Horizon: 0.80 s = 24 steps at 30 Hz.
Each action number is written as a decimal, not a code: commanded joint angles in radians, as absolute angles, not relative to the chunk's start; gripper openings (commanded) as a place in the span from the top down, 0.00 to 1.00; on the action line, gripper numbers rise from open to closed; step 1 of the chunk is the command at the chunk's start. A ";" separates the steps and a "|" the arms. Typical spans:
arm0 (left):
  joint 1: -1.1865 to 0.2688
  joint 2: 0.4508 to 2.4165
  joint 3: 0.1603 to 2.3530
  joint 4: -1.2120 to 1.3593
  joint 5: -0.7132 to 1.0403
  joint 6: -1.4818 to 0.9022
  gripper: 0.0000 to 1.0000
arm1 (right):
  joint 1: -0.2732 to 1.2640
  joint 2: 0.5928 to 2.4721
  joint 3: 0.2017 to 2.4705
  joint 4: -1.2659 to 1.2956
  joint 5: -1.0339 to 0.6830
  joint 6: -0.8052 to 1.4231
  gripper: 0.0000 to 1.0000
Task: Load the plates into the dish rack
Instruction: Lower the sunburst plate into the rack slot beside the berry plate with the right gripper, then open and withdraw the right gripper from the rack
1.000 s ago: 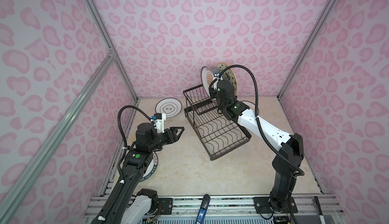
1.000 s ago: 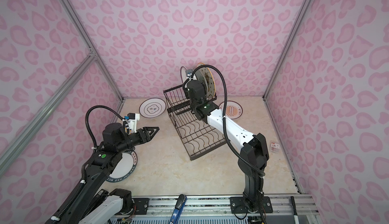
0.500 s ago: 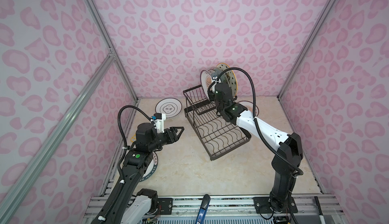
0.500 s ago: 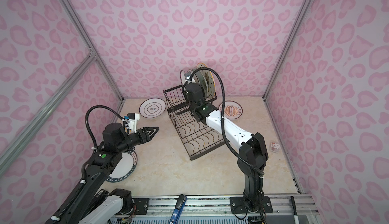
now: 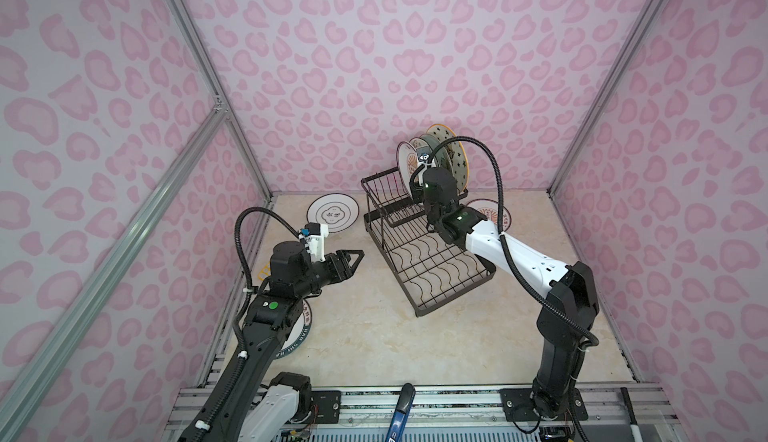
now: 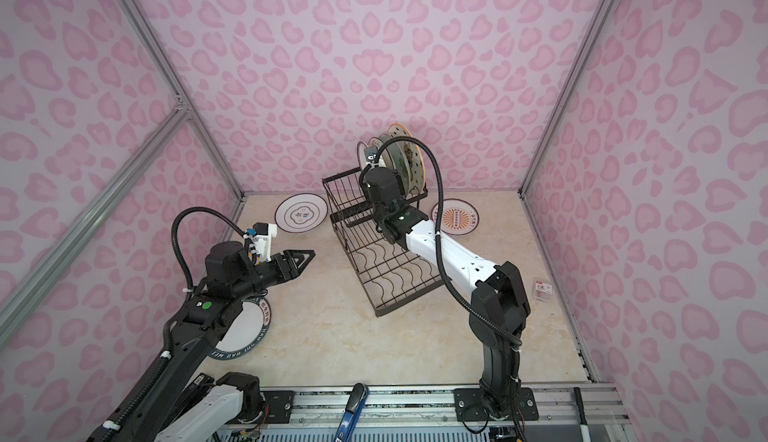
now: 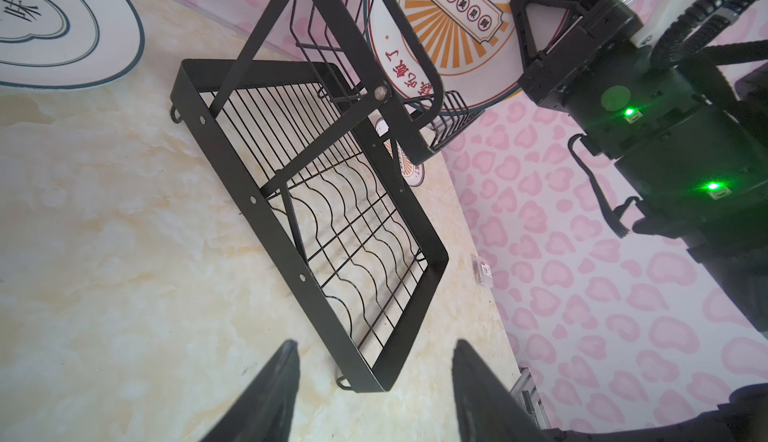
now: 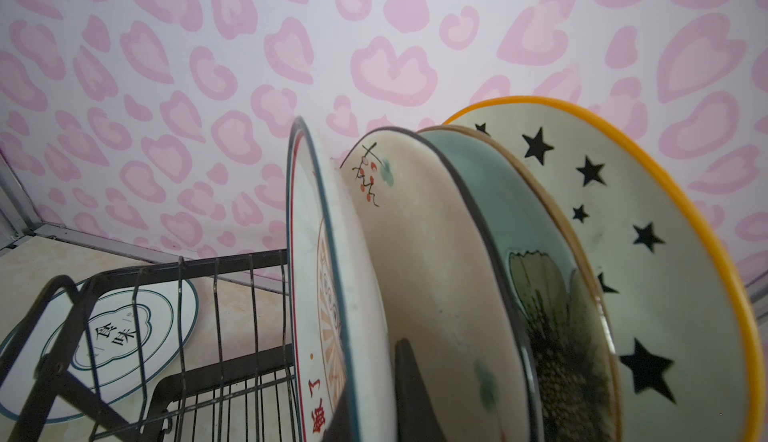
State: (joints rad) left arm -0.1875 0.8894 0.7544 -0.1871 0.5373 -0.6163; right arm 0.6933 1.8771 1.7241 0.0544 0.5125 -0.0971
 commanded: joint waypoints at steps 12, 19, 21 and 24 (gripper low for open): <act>-0.188 0.903 0.779 -0.201 0.486 -0.601 0.35 | 0.698 1.788 1.717 0.089 0.526 -0.145 0.50; -0.187 0.914 0.785 -0.222 0.429 -0.600 0.34 | 0.702 1.628 1.612 0.118 0.510 -0.150 0.39; -0.187 0.918 0.790 -0.234 0.409 -0.593 0.33 | 0.703 1.576 1.571 0.125 0.503 -0.148 0.37; -0.187 0.922 0.796 -0.247 0.363 -0.586 0.33 | 0.703 1.497 1.501 0.136 0.496 -0.144 0.36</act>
